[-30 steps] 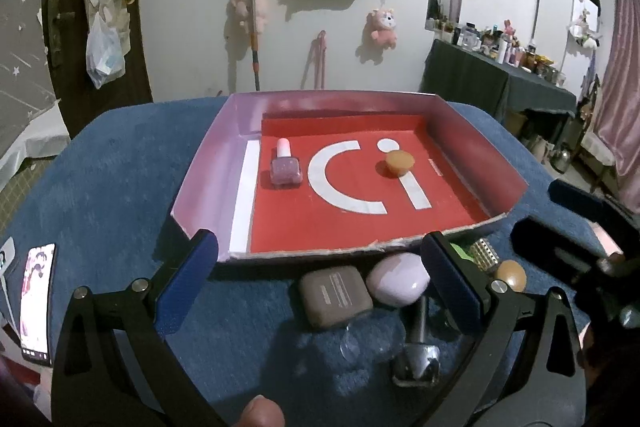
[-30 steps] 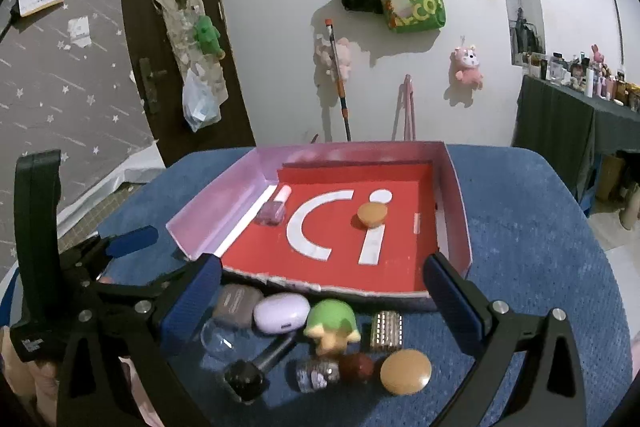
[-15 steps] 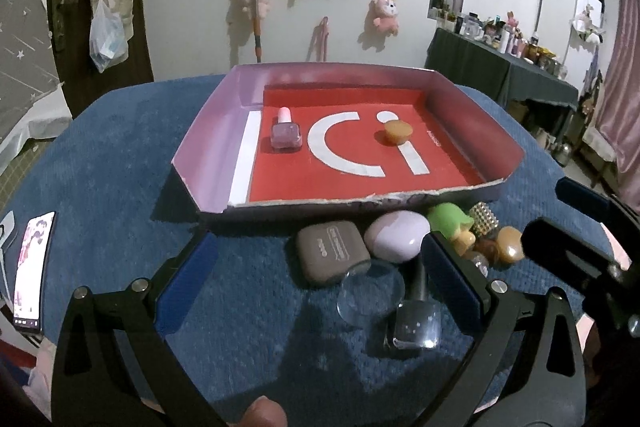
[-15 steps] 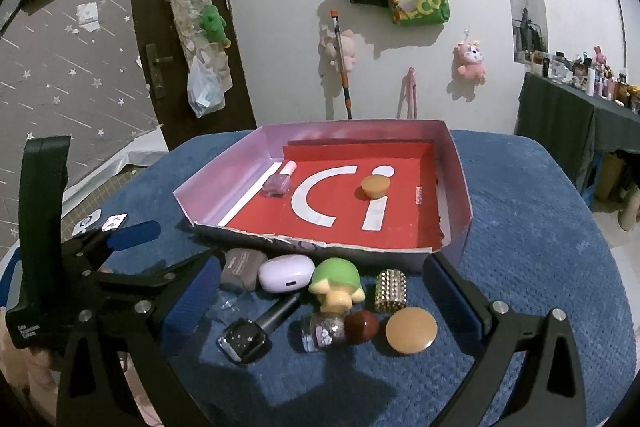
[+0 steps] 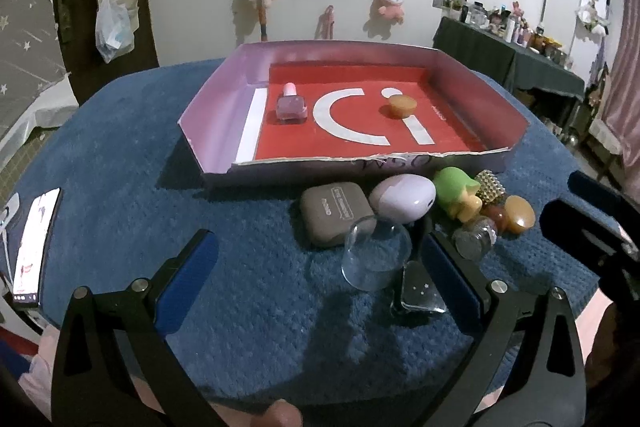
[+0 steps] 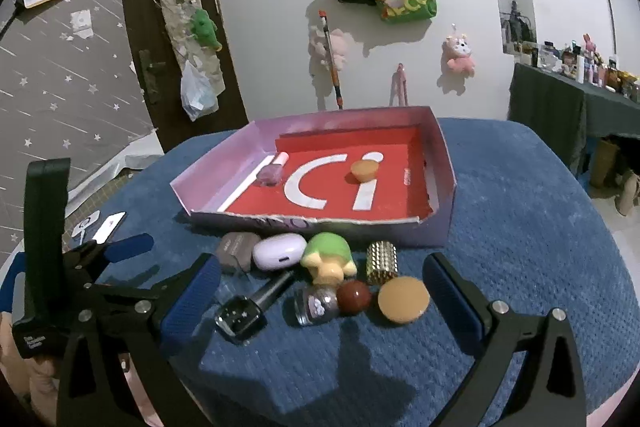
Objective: Organize rigid objects
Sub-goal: 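Withdraw both grippers from the box back toward the remaining objects, then grasp the clear glass cup with the left gripper while the right gripper grasps the second orange puff, then carry the glass cup and second orange puff with both grippers into the box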
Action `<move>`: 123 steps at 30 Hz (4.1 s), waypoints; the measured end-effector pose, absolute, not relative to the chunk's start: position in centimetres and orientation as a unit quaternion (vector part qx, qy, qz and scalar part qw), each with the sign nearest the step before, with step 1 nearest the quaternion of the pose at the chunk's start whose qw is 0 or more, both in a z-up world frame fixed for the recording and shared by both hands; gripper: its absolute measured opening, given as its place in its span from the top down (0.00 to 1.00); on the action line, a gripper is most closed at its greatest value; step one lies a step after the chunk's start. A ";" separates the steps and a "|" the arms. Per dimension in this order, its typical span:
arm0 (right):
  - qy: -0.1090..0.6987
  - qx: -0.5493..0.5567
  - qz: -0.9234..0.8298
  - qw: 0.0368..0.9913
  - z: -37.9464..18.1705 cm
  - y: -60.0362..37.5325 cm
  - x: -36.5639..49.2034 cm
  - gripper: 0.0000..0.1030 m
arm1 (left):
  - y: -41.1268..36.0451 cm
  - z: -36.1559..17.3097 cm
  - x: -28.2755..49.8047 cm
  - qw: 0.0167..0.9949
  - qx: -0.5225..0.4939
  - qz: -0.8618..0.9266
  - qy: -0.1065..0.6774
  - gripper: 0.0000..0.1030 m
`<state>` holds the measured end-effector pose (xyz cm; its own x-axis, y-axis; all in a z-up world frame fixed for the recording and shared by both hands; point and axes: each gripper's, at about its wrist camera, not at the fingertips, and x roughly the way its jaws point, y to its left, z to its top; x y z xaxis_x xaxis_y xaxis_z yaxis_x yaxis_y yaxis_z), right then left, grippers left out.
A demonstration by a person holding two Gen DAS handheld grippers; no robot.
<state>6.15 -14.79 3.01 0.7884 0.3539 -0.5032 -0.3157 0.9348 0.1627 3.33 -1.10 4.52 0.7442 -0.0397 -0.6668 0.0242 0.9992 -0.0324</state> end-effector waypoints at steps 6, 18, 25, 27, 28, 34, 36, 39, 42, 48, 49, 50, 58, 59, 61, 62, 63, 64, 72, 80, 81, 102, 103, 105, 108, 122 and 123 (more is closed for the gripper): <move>0.278 0.030 0.173 0.944 2.4 -15.0 5.6 0.00 | -1.3 3.6 3.1 0.928 -0.013 -0.023 0.370 0.00; 0.300 0.025 0.151 0.941 0.6 -15.6 5.8 0.05 | -0.9 2.4 3.5 0.923 -0.032 -0.011 0.384 0.00; 0.325 0.024 0.125 0.937 -0.7 -16.5 7.1 0.21 | -1.0 1.8 4.2 0.923 -0.029 -0.013 0.384 0.00; 0.332 0.021 0.116 0.936 -1.1 -16.7 7.4 0.27 | -1.1 1.8 4.2 0.924 -0.028 -0.015 0.380 0.01; 0.337 0.020 0.112 0.935 -1.4 -16.9 7.7 0.29 | -1.0 1.8 4.2 0.925 -0.029 -0.017 0.379 0.02; 0.355 0.014 0.098 0.930 -2.3 -17.3 8.6 0.41 | -1.0 1.8 4.6 0.925 -0.038 -0.039 0.375 0.15; 0.356 0.013 0.095 0.930 -2.5 -17.4 8.8 0.42 | -1.2 1.8 4.7 0.926 -0.035 -0.044 0.373 0.19; 0.354 0.012 0.091 0.931 -2.5 -17.4 9.0 0.44 | -1.5 1.7 5.0 0.925 -0.037 -0.060 0.373 0.33; 0.351 0.009 0.086 0.932 -2.5 -17.4 9.3 0.50 | -1.9 1.7 5.3 0.923 -0.041 -0.077 0.375 0.46; 0.351 0.004 0.093 0.932 -2.5 -17.1 9.7 0.61 | -2.7 1.9 5.0 0.927 -0.020 -0.077 0.366 0.59; 0.350 0.002 0.092 0.932 -2.5 -17.1 9.7 0.61 | -2.7 1.9 5.0 0.927 -0.020 -0.079 0.366 0.64; 0.350 0.001 0.091 0.932 -2.5 -17.0 9.7 0.61 | -2.7 1.9 4.9 0.926 -0.022 -0.084 0.368 0.64; 0.337 0.012 0.095 0.937 -1.4 -17.3 9.1 0.61 | -2.7 2.7 4.2 0.931 -0.021 -0.085 0.354 0.64; 0.334 0.014 0.096 0.938 -1.2 -17.3 9.0 0.61 | -2.7 2.9 4.1 0.933 -0.020 -0.085 0.350 0.64; 0.327 0.018 0.103 0.939 -0.6 -17.2 8.8 0.61 | -2.7 3.4 4.0 0.935 -0.016 -0.085 0.344 0.64; 0.325 0.018 0.106 0.940 -0.3 -17.0 8.7 0.61 | -2.6 3.6 3.9 0.936 -0.016 -0.085 0.341 0.64; 0.322 0.019 0.110 0.940 -0.1 -16.9 8.6 0.61 | -2.5 3.8 3.8 0.937 -0.015 -0.084 0.338 0.64; 0.319 0.018 0.115 0.941 0.3 -16.6 8.6 0.61 | -2.4 4.0 3.8 0.938 -0.016 -0.084 0.335 0.64; 0.308 0.014 0.156 0.938 2.2 -14.7 8.6 0.61 | -1.3 5.9 3.8 0.946 -0.023 -0.081 0.313 0.64; 0.301 0.011 0.177 0.937 3.6 -13.7 9.2 0.61 | -0.7 7.6 4.5 0.953 -0.017 -0.078 0.293 0.64; 0.300 0.009 0.178 0.937 3.7 -13.6 9.3 0.61 | -0.7 7.8 4.6 0.953 -0.017 -0.079 0.291 0.64; 0.312 0.006 0.192 0.930 4.7 -13.1 12.6 0.61 | -0.1 9.0 8.1 0.955 -0.013 -0.081 0.285 0.64; 0.313 0.005 0.193 0.930 4.7 -13.1 12.8 0.61 | -0.1 9.0 8.3 0.955 -0.013 -0.082 0.286 0.64; 0.316 0.002 0.193 0.929 4.6 -13.0 13.1 0.61 | -0.1 9.1 8.8 0.954 -0.011 -0.083 0.288 0.64; 0.321 -0.005 0.193 0.927 4.5 -12.7 13.7 0.61 | -0.2 9.1 9.4 0.954 -0.006 -0.082 0.289 0.64; 0.349 -0.013 0.190 0.918 4.1 -12.2 17.1 0.61 | 0.1 8.6 13.5 0.947 0.010 -0.080 0.312 0.64; 0.351 -0.013 0.191 0.917 4.0 -12.1 17.3 0.61 | 0.1 8.6 13.9 0.946 0.011 -0.081 0.314 0.64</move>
